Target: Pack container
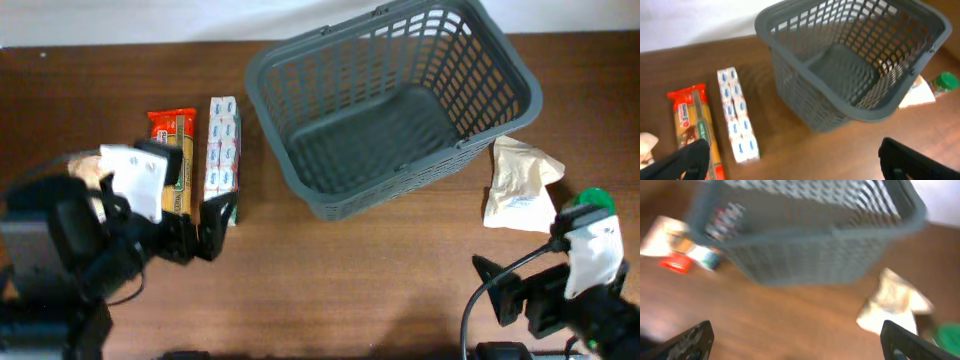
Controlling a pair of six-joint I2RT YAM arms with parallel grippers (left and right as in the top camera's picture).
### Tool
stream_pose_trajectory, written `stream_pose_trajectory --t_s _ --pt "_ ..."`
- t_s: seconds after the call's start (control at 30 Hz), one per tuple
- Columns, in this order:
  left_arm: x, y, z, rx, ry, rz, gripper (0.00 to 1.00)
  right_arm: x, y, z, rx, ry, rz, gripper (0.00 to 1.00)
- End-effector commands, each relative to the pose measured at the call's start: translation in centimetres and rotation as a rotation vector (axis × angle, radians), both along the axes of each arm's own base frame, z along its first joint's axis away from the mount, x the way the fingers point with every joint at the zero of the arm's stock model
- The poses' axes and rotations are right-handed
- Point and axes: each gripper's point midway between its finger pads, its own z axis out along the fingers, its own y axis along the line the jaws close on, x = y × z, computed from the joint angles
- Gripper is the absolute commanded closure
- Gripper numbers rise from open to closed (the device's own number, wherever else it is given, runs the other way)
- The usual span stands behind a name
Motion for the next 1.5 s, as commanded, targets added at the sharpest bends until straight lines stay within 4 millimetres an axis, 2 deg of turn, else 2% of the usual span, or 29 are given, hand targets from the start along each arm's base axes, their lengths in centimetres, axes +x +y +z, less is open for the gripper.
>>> stream_pose_trajectory --t_s 0.0,0.07,0.23,0.27,0.3,0.33,0.4,0.47,0.53,0.57,0.6,0.63,0.67,0.7,0.73,0.77,0.8,0.87,0.97,1.03,1.17,1.2,1.3,1.4,1.47 --pt "0.2 -0.2 1.5 0.044 -0.016 -0.048 0.01 -2.3 5.1 4.1 0.192 -0.052 0.290 0.01" --pt "-0.3 -0.9 1.6 0.016 -0.008 -0.080 0.01 -2.9 6.0 4.6 0.232 -0.059 0.353 0.01" --pt "-0.6 -1.1 1.4 0.008 0.008 -0.090 0.00 -3.0 6.2 4.6 0.290 -0.010 0.328 0.01" --pt "-0.6 -1.1 1.3 0.008 0.015 -0.090 0.07 -2.8 5.9 4.4 0.301 0.007 0.297 0.07" --pt "-0.6 -1.1 1.1 0.005 0.027 -0.086 0.20 -2.5 5.6 4.3 0.306 0.022 0.265 0.14" --pt "-0.6 -0.9 0.9 -0.007 0.045 -0.067 0.28 -1.9 5.0 3.9 0.307 0.043 0.203 0.18" --pt "-0.8 -0.8 0.0 -0.022 0.104 -0.043 0.32 -0.6 3.6 3.2 0.298 0.078 0.089 0.30" --pt "-1.2 -0.3 -1.1 -0.003 0.159 -0.020 0.34 0.8 2.4 2.4 0.279 0.108 -0.005 0.36" --pt "-1.2 0.6 -1.9 0.037 0.190 0.023 0.37 2.4 1.2 1.5 0.265 0.153 -0.091 0.46" --pt "-1.1 0.9 -2.1 0.049 0.199 0.036 0.47 4.1 0.7 0.5 0.244 0.202 -0.126 0.57" --pt "-1.0 0.8 -2.1 0.046 0.199 0.033 0.52 4.6 0.6 0.2 0.241 0.218 -0.131 0.59" --pt "-0.9 0.8 -2.2 0.046 0.201 0.032 0.69 6.6 0.5 -0.9 0.236 0.270 -0.140 0.65" --pt "-0.9 0.8 -2.2 0.046 0.204 0.032 0.82 7.7 0.5 -1.4 0.236 0.296 -0.143 0.75" --pt "-0.9 0.8 -2.3 0.046 0.206 0.032 0.91 8.9 0.5 -2.1 0.233 0.330 -0.147 0.88" --pt "-0.9 0.8 -2.2 0.046 0.202 0.032 0.98 10.3 0.4 -3.2 0.230 0.376 -0.155 0.96" --pt "-0.7 0.8 -2.1 0.045 0.194 0.031 0.98 11.8 0.1 -4.3 0.216 0.422 -0.173 0.96" --pt "-0.6 0.4 -1.8 0.041 0.180 0.010 0.98 12.5 -0.2 -5.0 0.205 0.443 -0.187 0.96" --pt "-0.9 -1.4 -1.1 0.057 0.143 -0.074 0.98 15.2 -1.1 -6.6 0.162 0.481 -0.233 0.96" --pt "-1.2 -3.2 -1.6 0.131 0.152 -0.145 0.98 17.5 -2.0 -6.4 0.130 0.438 -0.269 0.96" --pt "-1.3 -4.7 -3.0 0.195 0.203 -0.177 0.98 18.3 -2.6 -5.9 0.110 0.397 -0.293 0.96" --pt "-2.3 -10.5 -4.8 0.235 0.257 -0.363 0.98 19.9 -4.0 -4.9 0.063 0.307 -0.345 0.96" --pt "-2.3 -11.2 -4.9 0.243 0.255 -0.380 0.98 20.1 -4.0 -4.7 0.057 0.293 -0.339 0.96" --pt "-2.5 -15.3 -5.1 0.267 0.218 -0.474 0.98 21.5 -4.1 -3.6 0.032 0.216 -0.313 0.96" --pt "-2.6 -17.2 -6.7 0.300 0.258 -0.519 0.98 22.4 -4.1 -3.1 0.024 0.175 -0.301 0.96" --pt "-2.5 -18.6 -8.1 0.327 0.288 -0.547 0.98 23.0 -4.2 -3.8 0.020 0.192 -0.303 0.96"
